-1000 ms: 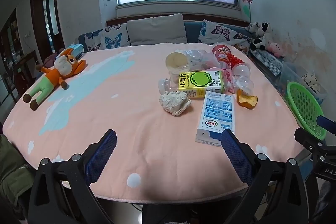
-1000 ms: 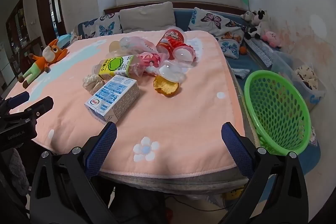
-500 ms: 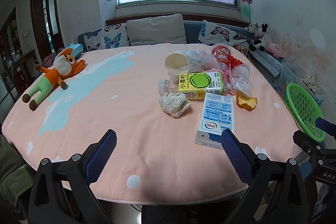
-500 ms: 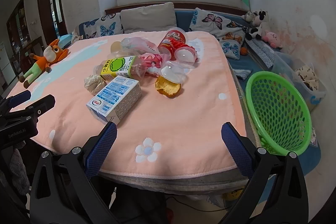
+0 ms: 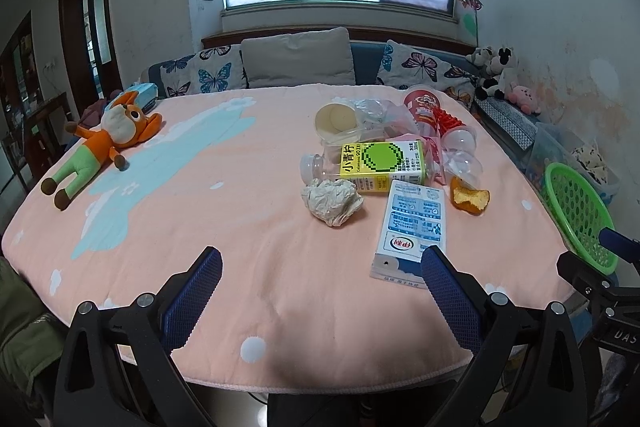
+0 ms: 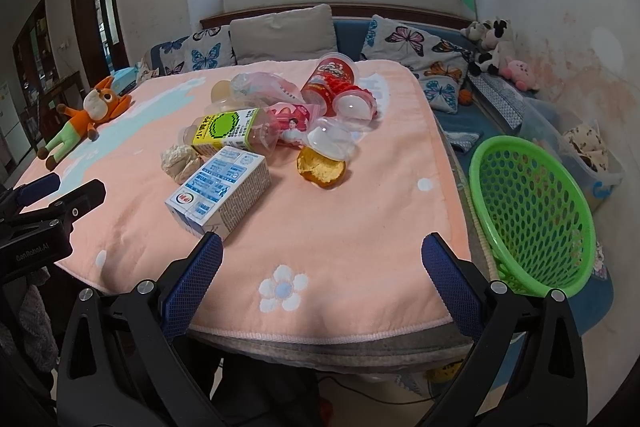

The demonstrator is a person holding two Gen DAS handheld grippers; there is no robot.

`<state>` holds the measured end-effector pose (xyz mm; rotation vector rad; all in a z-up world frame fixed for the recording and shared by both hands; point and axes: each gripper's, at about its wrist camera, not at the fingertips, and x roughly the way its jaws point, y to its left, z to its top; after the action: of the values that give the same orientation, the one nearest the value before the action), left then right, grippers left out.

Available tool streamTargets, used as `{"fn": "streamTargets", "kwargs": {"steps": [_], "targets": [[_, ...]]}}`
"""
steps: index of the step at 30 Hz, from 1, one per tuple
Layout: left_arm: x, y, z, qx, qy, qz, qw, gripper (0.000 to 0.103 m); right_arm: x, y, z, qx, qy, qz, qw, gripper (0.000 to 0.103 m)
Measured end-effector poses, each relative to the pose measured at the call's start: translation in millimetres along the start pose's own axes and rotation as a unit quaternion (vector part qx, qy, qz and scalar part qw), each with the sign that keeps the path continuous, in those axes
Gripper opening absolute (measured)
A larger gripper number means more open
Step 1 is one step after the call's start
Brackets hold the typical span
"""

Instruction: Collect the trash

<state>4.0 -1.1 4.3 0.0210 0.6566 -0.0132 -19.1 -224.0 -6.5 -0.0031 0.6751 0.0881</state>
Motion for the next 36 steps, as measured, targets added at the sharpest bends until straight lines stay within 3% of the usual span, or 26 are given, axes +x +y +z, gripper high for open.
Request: {"fn": "streamTargets", "kwargs": {"steps": [36], "targets": [[20.9,-2.8,13.7,-0.002,0.016,-0.004,0.9999,0.097,16.8,-8.3,17.6,0.002,0.006,0.006,1.0,0.099]]}}
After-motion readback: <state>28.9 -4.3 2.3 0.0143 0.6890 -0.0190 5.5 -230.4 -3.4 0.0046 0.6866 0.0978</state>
